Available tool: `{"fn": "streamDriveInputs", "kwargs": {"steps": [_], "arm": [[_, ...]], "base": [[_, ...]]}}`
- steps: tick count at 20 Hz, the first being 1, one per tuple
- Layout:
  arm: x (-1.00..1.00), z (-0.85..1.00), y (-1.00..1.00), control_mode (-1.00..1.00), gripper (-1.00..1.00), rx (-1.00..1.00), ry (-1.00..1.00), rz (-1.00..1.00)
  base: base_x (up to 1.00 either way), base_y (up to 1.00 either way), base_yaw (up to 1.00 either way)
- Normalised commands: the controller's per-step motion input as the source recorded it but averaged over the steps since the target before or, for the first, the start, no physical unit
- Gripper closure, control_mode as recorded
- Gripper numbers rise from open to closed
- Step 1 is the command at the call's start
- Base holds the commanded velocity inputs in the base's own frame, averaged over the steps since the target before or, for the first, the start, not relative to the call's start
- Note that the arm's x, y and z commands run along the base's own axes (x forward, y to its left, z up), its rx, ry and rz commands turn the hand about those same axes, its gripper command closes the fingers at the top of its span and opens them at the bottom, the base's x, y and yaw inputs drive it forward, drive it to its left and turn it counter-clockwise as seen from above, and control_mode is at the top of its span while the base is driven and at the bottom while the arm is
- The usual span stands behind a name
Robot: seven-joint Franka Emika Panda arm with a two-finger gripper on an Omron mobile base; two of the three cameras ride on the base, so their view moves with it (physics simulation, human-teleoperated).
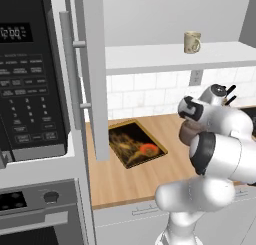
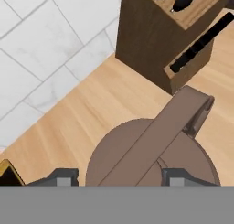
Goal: Pick the kettle from the counter and place it on the tray. Then pick the mug from the cabinet and place it on the tray. Then close the cabinet doors.
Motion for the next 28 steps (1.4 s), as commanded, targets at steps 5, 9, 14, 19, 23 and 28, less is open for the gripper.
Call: {"fn": "streamDriveInputs", "kwargs": {"steps": [5, 9, 14, 19, 23, 28], "arm": [[-0.23, 0.42, 0.11, -1.00, 1.00, 0.00, 0.00, -0.05], [-0.46, 0.17, 0.23, -1.00, 1.00, 0.07, -0.02, -0.05], [-0.28, 0.26, 0.33, -1.00, 1.00, 0.18, -0.12, -0.01], [-0.16, 0.13, 0.40, -1.00, 1.00, 0.07, -0.09, -0.04], [-0.04, 0.01, 0.45, -1.00, 1.00, 0.05, -0.03, -0.05], [0.00, 0.00, 0.57, -1.00, 1.00, 0.05, -0.01, 0.00]], "base": [[0.00, 0.00, 0.00], [0.00, 0.00, 0.00], [0.00, 0.00, 0.00], [0.00, 0.00, 0.00], [0.00, 0.00, 0.00], [0.00, 0.00, 0.00]]}}
